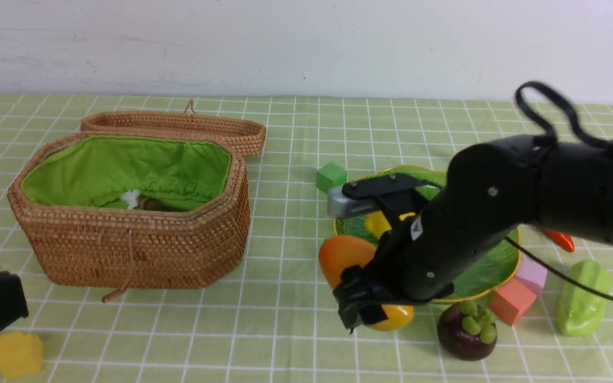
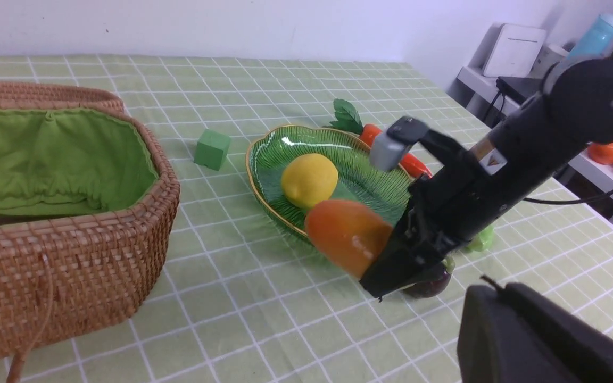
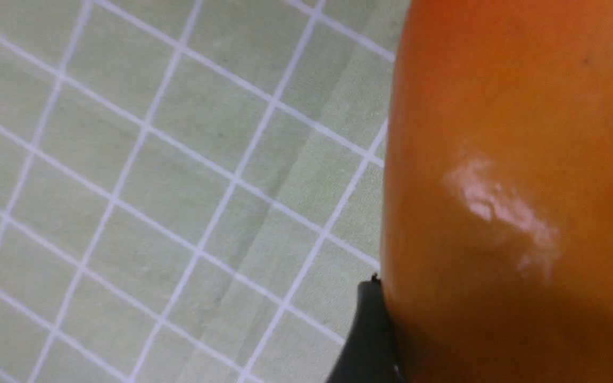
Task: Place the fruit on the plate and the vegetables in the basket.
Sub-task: Use the right arm to grab a mango and put it into the right plate, then use the right arm to grab a mangosteen and put it into the right plate
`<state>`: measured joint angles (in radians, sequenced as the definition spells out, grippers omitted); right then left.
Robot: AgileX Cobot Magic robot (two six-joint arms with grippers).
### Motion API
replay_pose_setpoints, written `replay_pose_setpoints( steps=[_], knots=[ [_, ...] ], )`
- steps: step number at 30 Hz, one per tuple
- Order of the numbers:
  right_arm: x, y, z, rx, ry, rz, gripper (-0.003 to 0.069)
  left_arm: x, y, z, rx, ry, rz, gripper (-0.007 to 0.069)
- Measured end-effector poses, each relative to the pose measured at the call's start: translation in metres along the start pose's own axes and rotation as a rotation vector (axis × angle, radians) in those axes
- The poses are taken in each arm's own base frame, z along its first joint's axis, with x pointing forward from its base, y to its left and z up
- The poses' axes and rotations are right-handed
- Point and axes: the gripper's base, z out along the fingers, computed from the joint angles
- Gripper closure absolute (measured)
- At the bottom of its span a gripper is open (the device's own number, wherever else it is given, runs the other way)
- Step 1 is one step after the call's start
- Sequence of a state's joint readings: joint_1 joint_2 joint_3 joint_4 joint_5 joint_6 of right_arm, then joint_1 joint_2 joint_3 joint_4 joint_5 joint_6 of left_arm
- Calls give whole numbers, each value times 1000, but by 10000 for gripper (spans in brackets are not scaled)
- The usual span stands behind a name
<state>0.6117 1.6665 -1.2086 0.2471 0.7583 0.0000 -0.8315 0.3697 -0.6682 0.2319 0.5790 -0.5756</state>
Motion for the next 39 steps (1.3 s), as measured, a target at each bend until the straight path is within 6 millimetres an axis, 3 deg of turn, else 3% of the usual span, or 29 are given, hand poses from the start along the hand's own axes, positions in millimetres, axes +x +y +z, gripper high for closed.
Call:
replay_pose_setpoints(
  steps=[3, 7, 10, 12, 17, 21, 23, 26, 30, 35, 36, 39],
  knots=[
    [-2, -6, -37, 29, -95, -23, 113, -4, -2, 0, 26, -43, 33, 638],
    [-11, -51, -61, 143, -199, 59, 113, -12, -7, -1, 66, -133, 153, 638],
    [-15, -92, -57, 208, -219, 172, 113, -17, -10, -2, 95, -202, 208, 638],
    [-16, -107, -48, 221, -218, 214, 113, -19, -12, -3, 107, -228, 220, 638],
    [-20, -126, -21, 232, -210, 253, 113, -19, -12, -3, 105, -226, 223, 638],
    [-21, -131, -5, 235, -195, 258, 110, -17, -10, -2, 94, -204, 223, 637],
    [-21, -133, -1, 239, -194, 255, 71, -17, -10, -2, 89, -194, 223, 637],
    [-21, -133, -1, 243, -199, 249, -3, -15, -9, -2, 82, -181, 224, 637],
    [-24, -130, -11, 242, -205, 245, -15, -14, -8, -1, 72, -162, 224, 637],
    [-26, -119, -43, 228, -154, 244, 49, -11, -6, -1, 55, -128, 222, 637],
    [-22, -112, -61, 218, -128, 249, 103, -10, -6, -1, 50, -117, 221, 637],
    [-4, -99, -83, 196, -39, 280, 209, -8, -4, 0, 37, -89, 219, 637]
  ],
)
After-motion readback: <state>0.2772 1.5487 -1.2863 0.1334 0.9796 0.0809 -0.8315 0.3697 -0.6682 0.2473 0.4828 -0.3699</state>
